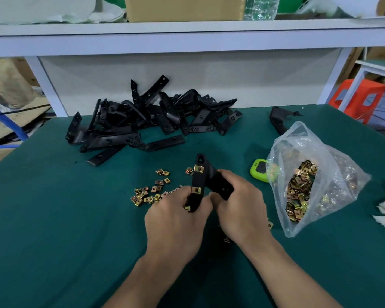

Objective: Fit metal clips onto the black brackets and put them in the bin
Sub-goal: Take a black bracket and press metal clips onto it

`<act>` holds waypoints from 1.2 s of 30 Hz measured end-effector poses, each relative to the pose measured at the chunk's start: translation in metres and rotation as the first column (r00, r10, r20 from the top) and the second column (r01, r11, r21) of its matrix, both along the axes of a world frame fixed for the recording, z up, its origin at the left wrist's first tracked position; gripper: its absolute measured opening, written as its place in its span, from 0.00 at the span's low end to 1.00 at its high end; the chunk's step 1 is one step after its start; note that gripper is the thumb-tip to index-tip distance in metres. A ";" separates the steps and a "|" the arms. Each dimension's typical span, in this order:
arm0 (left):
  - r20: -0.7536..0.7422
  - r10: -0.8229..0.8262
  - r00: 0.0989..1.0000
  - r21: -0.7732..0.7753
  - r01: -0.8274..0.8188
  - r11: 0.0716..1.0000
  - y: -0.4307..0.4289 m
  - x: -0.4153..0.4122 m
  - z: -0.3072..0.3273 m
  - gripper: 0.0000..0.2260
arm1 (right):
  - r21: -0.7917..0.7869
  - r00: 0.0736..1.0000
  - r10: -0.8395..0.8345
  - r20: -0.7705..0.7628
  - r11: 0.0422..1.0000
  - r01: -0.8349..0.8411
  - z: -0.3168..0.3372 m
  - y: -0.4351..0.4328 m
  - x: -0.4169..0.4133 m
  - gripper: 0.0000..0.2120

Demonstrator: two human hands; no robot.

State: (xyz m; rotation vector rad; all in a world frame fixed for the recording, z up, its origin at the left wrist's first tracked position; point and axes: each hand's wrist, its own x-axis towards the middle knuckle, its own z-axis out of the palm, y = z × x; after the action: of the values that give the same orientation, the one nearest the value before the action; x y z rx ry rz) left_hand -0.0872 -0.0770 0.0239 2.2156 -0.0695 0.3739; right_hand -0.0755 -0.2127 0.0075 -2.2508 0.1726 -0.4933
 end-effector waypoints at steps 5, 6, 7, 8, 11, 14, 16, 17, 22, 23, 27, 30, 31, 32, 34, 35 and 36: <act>0.114 -0.004 0.993 0.075 -0.005 0.997 0.004 0.006 -0.005 0.21 | -0.012 1.000 0.005 -0.019 1.000 -0.006 -0.003 0.000 0.003 0.20; 0.125 -0.014 0.992 0.077 0.005 0.997 0.005 0.009 -0.006 0.22 | -0.016 1.000 0.000 -0.011 1.000 -0.001 -0.004 -0.001 0.004 0.19; 0.125 -0.028 0.992 0.079 0.018 0.997 0.005 0.011 -0.008 0.20 | -0.026 1.000 -0.005 -0.005 1.000 0.005 -0.004 -0.001 0.005 0.19; 0.124 -0.047 0.991 0.072 0.038 0.997 0.006 0.013 -0.011 0.16 | -0.043 1.000 -0.009 -0.003 0.999 0.009 -0.005 -0.001 0.005 0.18; 0.070 -0.065 0.995 0.043 0.062 0.997 0.003 0.009 -0.013 0.18 | -0.158 1.000 -0.012 0.002 0.987 0.012 -0.006 0.003 0.004 0.15; 0.101 -0.045 0.994 -0.035 0.049 0.998 0.006 0.007 -0.013 0.25 | -0.216 0.999 0.021 0.023 0.976 -0.016 -0.007 0.009 0.000 0.11; 0.097 -0.022 0.995 -0.102 0.032 0.994 0.010 0.009 -0.013 0.18 | -0.252 0.999 0.038 0.029 0.967 -0.030 -0.006 0.013 -0.002 0.10; 0.088 -0.018 0.996 -0.124 0.029 0.992 0.012 0.010 -0.013 0.16 | -0.278 0.999 0.047 0.023 0.960 -0.039 -0.004 0.015 -0.003 0.10; 0.115 0.017 0.993 -0.176 0.004 0.984 0.021 0.017 -0.008 0.13 | -0.296 0.986 0.138 -0.096 0.942 -0.161 0.013 0.019 -0.012 0.18; 0.092 0.015 0.996 -0.220 0.006 0.976 0.023 0.019 -0.004 0.14 | -0.287 0.979 0.162 -0.126 0.939 -0.192 0.019 0.018 -0.015 0.18; -0.014 -0.081 0.997 -0.420 0.068 0.905 0.013 0.025 0.014 0.17 | -0.180 0.972 0.191 -0.140 0.960 -0.214 0.044 -0.005 -0.031 0.16; -0.053 -0.135 0.989 -0.576 0.080 0.814 -0.003 0.026 0.043 0.10 | 0.102 0.971 0.186 -0.153 0.980 -0.172 0.066 -0.028 -0.045 0.19; -0.069 -0.159 0.985 -0.652 0.077 0.755 -0.010 0.028 0.052 0.10 | 0.237 0.969 0.189 -0.156 0.960 -0.149 0.073 -0.036 -0.051 0.20; -0.089 -0.192 0.977 -0.720 0.070 0.690 -0.018 0.030 0.061 0.08 | 0.383 0.969 0.197 -0.151 0.915 -0.127 0.079 -0.044 -0.057 0.20; -0.143 -0.300 0.943 -0.815 0.060 0.576 -0.039 0.030 0.078 0.05 | 0.596 0.979 0.178 -0.101 0.798 -0.084 0.088 -0.061 -0.071 0.17; -0.177 -0.379 0.908 -0.852 0.051 0.521 -0.054 0.028 0.083 0.04 | 0.652 0.988 0.135 -0.072 0.756 -0.056 0.092 -0.073 -0.080 0.15; -0.209 -0.467 0.859 -0.885 0.037 0.464 -0.071 0.025 0.088 0.02 | 0.694 0.996 0.073 -0.051 0.720 -0.017 0.094 -0.085 -0.091 0.12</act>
State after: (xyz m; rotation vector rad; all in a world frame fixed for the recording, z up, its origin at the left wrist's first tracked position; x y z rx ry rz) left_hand -0.0626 -0.1480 0.1119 1.1687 0.0206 -0.2577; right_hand -0.1660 -0.2973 0.1017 -1.5182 0.2877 -0.2489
